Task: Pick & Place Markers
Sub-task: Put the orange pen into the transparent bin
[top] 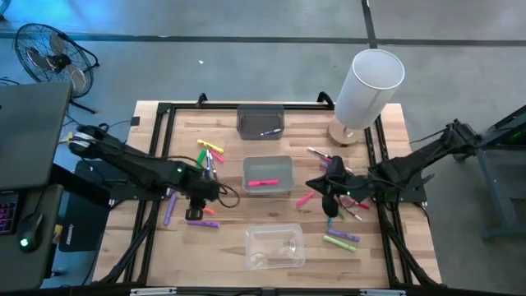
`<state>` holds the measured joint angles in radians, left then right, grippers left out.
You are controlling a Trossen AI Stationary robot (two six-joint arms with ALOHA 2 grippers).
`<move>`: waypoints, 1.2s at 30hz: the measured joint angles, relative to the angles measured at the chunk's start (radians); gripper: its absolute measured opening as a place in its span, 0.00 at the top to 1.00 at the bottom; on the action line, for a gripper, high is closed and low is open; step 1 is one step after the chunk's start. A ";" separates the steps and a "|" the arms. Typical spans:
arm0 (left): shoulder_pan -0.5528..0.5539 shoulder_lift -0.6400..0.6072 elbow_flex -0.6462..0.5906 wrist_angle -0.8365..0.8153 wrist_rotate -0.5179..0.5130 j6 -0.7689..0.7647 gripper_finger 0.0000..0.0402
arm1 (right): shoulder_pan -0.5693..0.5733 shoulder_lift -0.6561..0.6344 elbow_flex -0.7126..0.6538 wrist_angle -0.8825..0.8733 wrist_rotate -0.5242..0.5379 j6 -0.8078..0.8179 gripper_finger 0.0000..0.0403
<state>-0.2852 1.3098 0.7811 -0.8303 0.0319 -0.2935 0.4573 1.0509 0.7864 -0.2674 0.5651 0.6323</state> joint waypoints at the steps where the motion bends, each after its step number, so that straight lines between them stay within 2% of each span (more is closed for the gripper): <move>1: -0.005 0.027 0.000 0.001 0.014 -0.005 0.66 | 0.010 0.000 0.000 0.001 0.001 0.000 1.00; 5: -0.042 0.128 0.000 0.015 0.036 -0.008 0.66 | 0.035 0.000 0.000 -0.001 0.005 -0.001 1.00; 10: -0.084 0.222 0.000 0.029 -0.034 -0.035 0.66 | 0.044 0.000 0.000 -0.005 0.001 -0.003 1.00; 15: -0.096 0.275 0.006 0.039 -0.046 -0.055 0.66 | 0.043 0.000 0.000 -0.005 -0.006 -0.029 1.00; 18: -0.096 0.285 0.005 0.049 -0.045 -0.071 0.72 | 0.043 0.000 0.000 -0.009 -0.006 -0.032 1.00; 23: -0.096 0.285 0.004 0.053 -0.038 -0.082 0.92 | 0.043 0.000 0.000 -0.017 -0.022 -0.038 1.00; 26: -0.096 0.286 0.005 0.055 -0.045 -0.128 0.93 | 0.043 0.000 0.000 -0.033 -0.023 -0.038 1.00; 31: -0.096 0.301 0.095 -0.029 -0.088 -0.179 0.93 | 0.043 0.000 0.001 -0.109 -0.042 -0.020 1.00; 33: -0.093 0.297 0.156 -0.050 -0.142 -0.187 0.93 | 0.043 0.000 0.001 -0.156 -0.052 0.001 1.00; 36: -0.094 0.296 0.251 -0.095 -0.164 -0.195 0.93 | 0.043 0.000 0.001 -0.226 -0.075 0.038 1.00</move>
<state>-0.3791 1.6057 1.0325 -0.9253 -0.1321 -0.4886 0.5003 1.0512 0.7872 -0.4938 0.4898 0.6702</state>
